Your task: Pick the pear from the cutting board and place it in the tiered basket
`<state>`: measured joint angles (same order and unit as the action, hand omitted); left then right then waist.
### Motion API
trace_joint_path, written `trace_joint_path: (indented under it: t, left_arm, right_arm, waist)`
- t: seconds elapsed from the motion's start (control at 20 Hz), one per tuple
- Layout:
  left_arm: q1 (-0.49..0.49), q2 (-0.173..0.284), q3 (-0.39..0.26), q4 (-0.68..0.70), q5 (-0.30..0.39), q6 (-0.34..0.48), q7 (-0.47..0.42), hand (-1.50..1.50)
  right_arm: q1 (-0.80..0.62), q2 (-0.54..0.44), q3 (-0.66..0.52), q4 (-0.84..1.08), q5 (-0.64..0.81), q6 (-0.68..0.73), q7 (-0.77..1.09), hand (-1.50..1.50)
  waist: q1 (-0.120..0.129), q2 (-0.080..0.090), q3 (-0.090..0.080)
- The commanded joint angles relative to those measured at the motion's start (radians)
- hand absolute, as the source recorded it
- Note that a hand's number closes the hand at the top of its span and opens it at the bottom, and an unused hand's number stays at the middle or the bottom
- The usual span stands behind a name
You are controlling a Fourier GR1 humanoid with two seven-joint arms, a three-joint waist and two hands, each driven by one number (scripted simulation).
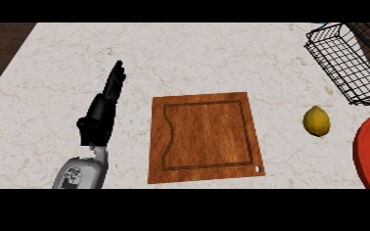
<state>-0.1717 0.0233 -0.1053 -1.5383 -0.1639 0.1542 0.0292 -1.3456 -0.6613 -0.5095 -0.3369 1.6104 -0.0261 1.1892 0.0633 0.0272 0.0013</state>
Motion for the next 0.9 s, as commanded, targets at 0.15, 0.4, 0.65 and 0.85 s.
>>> trace_joint_path:
  t: [0.15, 0.4, 0.65, 0.85]
  left_arm:
    - [0.025, 0.011, 0.006, -0.023, 0.012, -0.013, -0.001, 0.00]
    - [-0.002, 0.002, 0.003, -0.013, -0.010, 0.009, 0.011, 0.00]
    - [0.020, 0.001, 0.007, -0.004, -0.016, 0.021, 0.013, 0.00]
    - [0.045, 0.012, 0.029, -0.015, -0.011, 0.028, 0.000, 0.00]
  right_arm:
    - [0.072, 0.011, -0.116, -0.076, -0.064, -0.256, 0.127, -1.50]
    - [0.095, 0.025, -0.118, -0.172, -0.021, -0.413, 0.108, -1.50]
    - [0.132, 0.041, -0.139, -0.285, 0.057, -0.486, 0.221, -1.50]
    - [0.172, 0.092, -0.176, -0.425, 0.092, -0.492, 0.258, -1.50]
  waist:
    - [-0.007, -0.006, 0.001]
    - [-0.010, -0.003, 0.000]
    - [-0.033, -0.015, -0.002]
    - [-0.071, -0.040, -0.003]
